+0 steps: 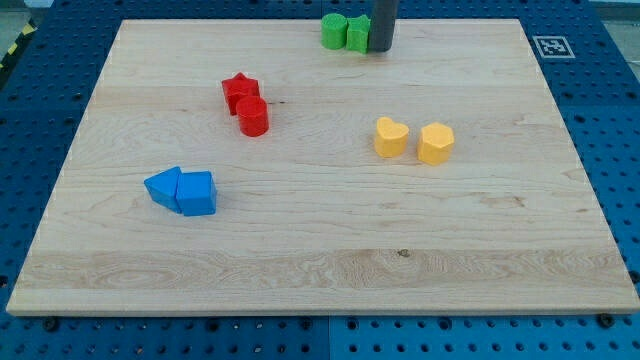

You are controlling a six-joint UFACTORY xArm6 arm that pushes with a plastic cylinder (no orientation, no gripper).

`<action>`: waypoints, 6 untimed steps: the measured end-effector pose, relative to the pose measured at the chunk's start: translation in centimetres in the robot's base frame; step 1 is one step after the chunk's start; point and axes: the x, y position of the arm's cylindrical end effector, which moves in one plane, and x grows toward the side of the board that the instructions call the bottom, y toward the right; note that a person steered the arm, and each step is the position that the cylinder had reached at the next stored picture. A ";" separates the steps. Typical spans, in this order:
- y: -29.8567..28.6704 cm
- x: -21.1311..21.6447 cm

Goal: Nudge the yellow hexagon a bit down

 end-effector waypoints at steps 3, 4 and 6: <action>3.2 10.5; 3.2 10.5; 3.6 17.3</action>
